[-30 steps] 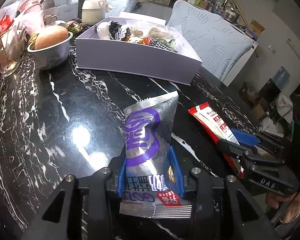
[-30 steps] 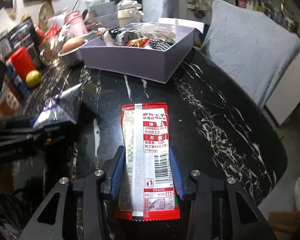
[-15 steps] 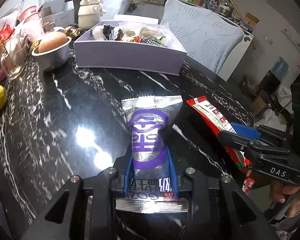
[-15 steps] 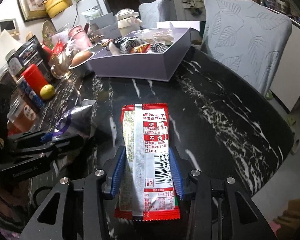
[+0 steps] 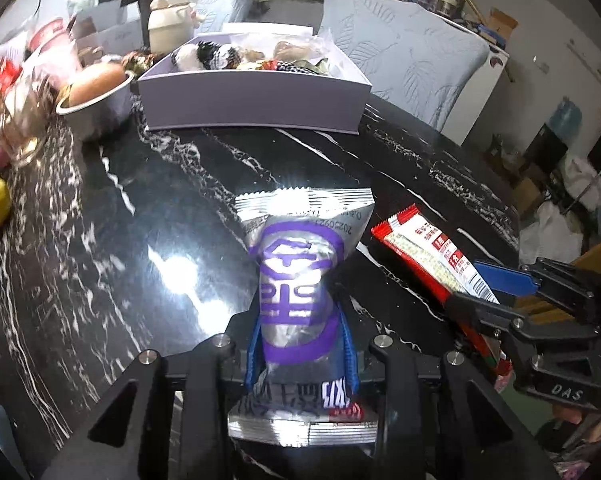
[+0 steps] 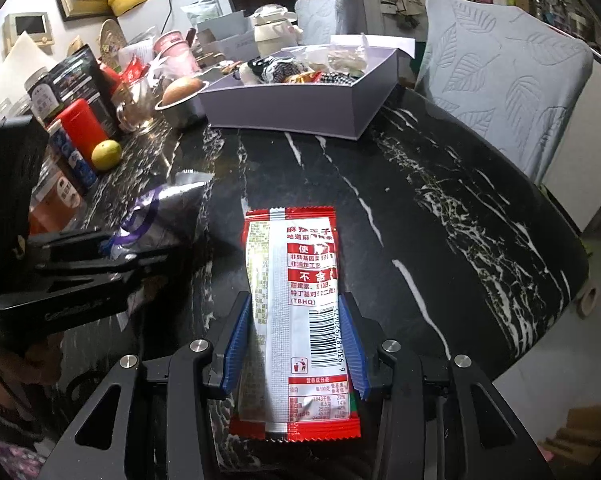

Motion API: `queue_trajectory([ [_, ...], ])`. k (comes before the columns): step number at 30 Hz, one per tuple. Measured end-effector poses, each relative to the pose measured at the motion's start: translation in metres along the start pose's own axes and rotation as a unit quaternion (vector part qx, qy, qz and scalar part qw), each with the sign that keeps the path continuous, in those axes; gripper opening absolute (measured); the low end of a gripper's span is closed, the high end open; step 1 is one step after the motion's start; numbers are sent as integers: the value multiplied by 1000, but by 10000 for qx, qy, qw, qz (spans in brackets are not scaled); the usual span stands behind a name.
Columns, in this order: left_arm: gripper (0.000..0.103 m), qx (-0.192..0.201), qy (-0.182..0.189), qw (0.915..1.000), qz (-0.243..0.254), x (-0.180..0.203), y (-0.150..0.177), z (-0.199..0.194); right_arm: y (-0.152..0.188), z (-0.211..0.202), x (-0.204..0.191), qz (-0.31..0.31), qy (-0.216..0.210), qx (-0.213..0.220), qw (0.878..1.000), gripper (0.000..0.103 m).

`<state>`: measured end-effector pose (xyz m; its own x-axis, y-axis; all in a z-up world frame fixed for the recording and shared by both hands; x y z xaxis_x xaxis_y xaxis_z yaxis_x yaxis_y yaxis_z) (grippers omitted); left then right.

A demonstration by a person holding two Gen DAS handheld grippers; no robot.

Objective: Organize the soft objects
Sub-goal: 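Lift both packets with both tools and carry them over the open box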

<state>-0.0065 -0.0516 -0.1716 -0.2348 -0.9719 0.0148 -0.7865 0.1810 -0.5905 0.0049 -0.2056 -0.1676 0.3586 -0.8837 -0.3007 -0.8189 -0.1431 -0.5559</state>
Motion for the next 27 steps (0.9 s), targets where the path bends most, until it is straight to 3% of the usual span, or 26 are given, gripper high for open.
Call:
queue_trajectory([
  [5,30,149,197,9994,-228,-3,0,0,2,3,-3,-63,51,47,10000,43],
  [15,29,266,43,9992,-294,-3,0,-24,-5,-11,0,124,-117,262,9995,42],
  [27,29,992,-215,9947,-137,-11,-45,-70,-39,-49,-16,12,-482,795,9957,42],
])
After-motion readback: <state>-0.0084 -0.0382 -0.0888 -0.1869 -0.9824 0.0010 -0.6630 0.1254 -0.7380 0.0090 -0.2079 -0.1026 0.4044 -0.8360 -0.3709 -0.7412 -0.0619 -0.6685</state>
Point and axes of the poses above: each gripper's, at about its wrist camera, not at the fingertips, and z roughly the way its jaws point, x to its right, y to its underside, the point moved 3 cm from there along z, roughly the way its jaws point, and after that the axes turned 12 degrees about z, right-handed, at the moved point
